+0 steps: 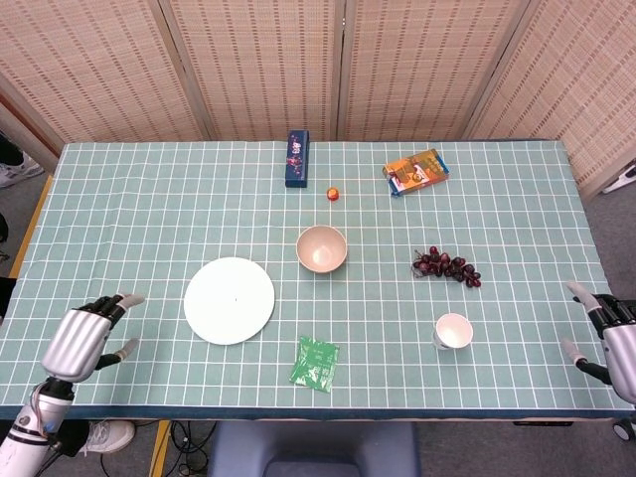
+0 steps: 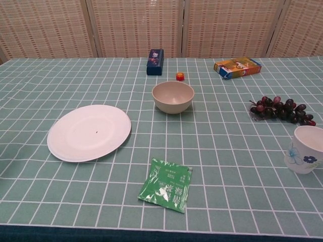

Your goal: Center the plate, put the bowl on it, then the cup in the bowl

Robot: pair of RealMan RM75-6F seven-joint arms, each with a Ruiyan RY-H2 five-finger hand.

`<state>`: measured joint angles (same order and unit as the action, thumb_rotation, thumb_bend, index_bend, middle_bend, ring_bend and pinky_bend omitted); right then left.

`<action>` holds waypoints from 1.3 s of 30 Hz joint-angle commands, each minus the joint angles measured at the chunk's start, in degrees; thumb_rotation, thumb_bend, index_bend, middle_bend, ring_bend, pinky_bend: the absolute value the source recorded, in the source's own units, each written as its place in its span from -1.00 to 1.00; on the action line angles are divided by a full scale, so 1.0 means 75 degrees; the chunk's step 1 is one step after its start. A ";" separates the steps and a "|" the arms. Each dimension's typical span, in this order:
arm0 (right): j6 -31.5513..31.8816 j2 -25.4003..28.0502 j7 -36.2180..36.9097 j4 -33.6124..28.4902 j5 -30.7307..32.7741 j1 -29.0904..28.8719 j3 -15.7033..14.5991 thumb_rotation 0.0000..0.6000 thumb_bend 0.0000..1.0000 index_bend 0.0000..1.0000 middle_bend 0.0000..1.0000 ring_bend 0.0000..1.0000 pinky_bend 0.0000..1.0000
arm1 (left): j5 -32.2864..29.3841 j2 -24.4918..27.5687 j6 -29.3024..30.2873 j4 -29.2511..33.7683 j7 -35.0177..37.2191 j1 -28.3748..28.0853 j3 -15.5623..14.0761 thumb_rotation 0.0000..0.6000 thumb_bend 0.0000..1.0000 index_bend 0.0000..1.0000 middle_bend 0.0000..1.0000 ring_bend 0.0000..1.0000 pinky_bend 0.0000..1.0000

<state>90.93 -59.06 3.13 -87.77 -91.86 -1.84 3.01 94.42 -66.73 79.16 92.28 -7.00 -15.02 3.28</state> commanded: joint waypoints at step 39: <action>-0.0142 -0.0091 0.0075 0.0049 0.0056 -0.0052 -0.0075 1.00 -0.48 -0.76 -0.39 -0.48 -0.27 | 0.0254 -0.3139 -0.1666 -0.3718 0.0448 -0.1635 -0.0484 1.00 -0.54 -0.18 0.95 0.92 1.00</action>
<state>89.87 -59.75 3.69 -87.41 -91.44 -2.24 2.45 96.54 -90.05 66.89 64.63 -3.61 -27.13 -0.32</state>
